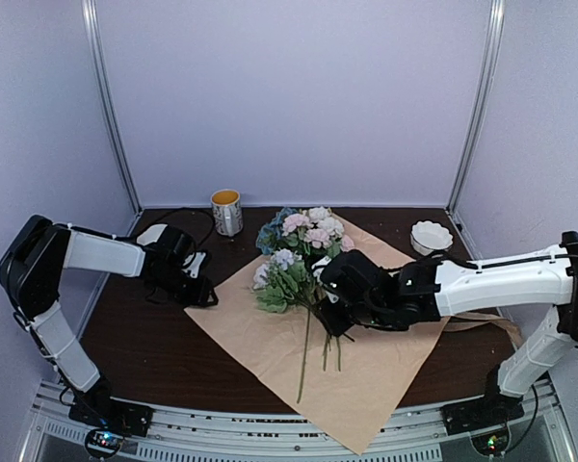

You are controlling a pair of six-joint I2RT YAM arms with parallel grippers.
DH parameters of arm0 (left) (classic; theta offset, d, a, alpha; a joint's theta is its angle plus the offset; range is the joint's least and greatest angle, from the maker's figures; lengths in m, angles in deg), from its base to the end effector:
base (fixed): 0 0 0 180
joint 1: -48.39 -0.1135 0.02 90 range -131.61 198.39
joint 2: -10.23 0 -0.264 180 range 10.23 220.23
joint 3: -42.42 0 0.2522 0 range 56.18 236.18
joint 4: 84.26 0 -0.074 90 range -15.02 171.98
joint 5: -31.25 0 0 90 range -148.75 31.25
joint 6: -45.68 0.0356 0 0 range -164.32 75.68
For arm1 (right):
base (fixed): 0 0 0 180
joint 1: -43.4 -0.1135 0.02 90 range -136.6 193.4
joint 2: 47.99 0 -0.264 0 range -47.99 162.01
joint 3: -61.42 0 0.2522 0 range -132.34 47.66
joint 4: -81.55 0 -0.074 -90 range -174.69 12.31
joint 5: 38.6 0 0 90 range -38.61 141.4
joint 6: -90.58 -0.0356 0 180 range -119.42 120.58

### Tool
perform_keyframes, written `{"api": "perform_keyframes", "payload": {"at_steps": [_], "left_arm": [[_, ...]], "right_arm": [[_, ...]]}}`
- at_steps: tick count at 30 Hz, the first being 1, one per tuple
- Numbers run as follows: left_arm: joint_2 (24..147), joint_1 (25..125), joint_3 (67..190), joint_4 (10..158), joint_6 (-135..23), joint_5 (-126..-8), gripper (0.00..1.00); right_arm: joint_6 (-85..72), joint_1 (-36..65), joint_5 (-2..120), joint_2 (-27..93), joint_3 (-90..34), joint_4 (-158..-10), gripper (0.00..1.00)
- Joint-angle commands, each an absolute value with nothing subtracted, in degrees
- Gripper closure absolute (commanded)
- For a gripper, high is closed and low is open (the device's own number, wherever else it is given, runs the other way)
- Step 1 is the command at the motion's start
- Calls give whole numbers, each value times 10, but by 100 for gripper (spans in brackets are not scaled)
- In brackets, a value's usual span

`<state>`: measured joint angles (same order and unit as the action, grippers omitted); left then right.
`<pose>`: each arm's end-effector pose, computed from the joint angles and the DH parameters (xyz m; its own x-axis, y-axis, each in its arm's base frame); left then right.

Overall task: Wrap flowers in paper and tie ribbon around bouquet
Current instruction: Adjust the fake flower on the flattened wrapping paper.

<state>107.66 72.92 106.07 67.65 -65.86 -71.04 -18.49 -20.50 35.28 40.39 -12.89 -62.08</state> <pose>0.2835 -0.1377 0.1391 -0.9287 0.0295 -0.3696 0.1677 0.9225 -0.3477 0.1523 0.2885 0.2327 -0.5770 -0.4644 -0.6719 -0.6310 0.7757 0.0058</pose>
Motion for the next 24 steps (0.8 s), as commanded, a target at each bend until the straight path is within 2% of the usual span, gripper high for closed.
{"api": "perform_keyframes", "payload": {"at_steps": [1,6,13,16,19,24], "left_arm": [[1113,731,1072,624,-651,-662,56],[1116,730,1069,607,-649,-634,55],[1117,731,1066,598,-644,-603,55],[1118,730,1065,598,-644,-598,55],[1119,730,1064,596,-641,-590,55],[1130,730,1071,590,-636,-581,55]], "right_arm": [[-99,-249,396,428,-141,-667,49],[-85,-251,434,528,-198,-628,62],[-50,-250,414,600,-213,-656,64],[-58,-250,372,626,-239,-619,67],[-70,-248,320,627,-229,-590,70],[-77,-223,278,598,-185,-560,71]]}}
